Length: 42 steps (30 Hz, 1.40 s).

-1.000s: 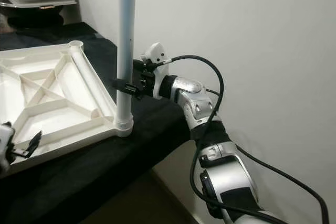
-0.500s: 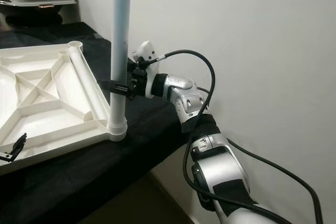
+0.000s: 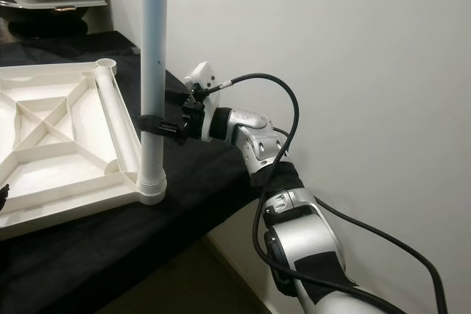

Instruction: Building children table

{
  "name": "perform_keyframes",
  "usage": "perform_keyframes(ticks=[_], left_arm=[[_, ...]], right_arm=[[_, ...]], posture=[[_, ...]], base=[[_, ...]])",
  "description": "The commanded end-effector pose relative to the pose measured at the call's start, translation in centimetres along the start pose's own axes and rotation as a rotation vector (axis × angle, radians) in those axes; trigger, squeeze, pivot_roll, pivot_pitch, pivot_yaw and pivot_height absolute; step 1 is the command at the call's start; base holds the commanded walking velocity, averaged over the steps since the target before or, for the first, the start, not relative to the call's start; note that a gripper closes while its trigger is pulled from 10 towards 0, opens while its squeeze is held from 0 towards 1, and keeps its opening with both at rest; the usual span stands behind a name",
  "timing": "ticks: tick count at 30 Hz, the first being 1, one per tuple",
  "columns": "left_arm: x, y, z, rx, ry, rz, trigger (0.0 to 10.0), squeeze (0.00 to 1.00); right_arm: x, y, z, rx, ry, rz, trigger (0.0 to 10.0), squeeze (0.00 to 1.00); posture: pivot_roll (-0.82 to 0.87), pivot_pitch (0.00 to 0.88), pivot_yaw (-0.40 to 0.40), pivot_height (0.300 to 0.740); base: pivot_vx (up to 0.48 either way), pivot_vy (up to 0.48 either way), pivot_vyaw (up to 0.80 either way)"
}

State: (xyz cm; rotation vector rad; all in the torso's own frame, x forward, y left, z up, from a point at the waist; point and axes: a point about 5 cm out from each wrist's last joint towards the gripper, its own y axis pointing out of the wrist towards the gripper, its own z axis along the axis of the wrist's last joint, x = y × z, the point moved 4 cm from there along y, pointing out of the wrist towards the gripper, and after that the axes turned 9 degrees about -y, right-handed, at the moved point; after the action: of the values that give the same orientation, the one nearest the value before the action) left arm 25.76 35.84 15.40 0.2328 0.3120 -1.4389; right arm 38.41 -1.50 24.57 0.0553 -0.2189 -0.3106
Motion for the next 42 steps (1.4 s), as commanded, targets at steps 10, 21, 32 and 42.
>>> perform_keyframes(ticks=[10,21,32,42], left_arm=[[1.5,1.2,0.7,0.032,-0.015,-0.05,10.0,0.0],[7.4,2.1,1.1,0.072,-0.103,-0.209,10.0,0.0],[13.6,1.6,2.2,0.104,-0.193,-0.391,10.0,0.0],[15.3,1.5,2.3,0.102,-0.224,-0.419,10.0,0.0]], right_arm=[[-0.1,0.2,0.5,0.051,0.011,-0.017,10.0,0.0],[-0.9,0.6,0.6,0.077,0.014,0.044,10.0,0.0],[-1.1,1.4,0.4,0.07,0.033,0.043,0.0,0.0],[0.7,1.6,-2.1,-0.069,0.083,-0.194,0.0,0.0]], posture=[[0.11,0.0,-0.163,0.74],[0.1,0.0,-0.156,0.74],[0.1,0.0,-0.151,0.74],[0.08,0.0,-0.135,0.74]], base=[[0.0,0.0,0.0],[0.0,0.0,0.0],[0.0,0.0,0.0],[0.0,0.0,0.0]])
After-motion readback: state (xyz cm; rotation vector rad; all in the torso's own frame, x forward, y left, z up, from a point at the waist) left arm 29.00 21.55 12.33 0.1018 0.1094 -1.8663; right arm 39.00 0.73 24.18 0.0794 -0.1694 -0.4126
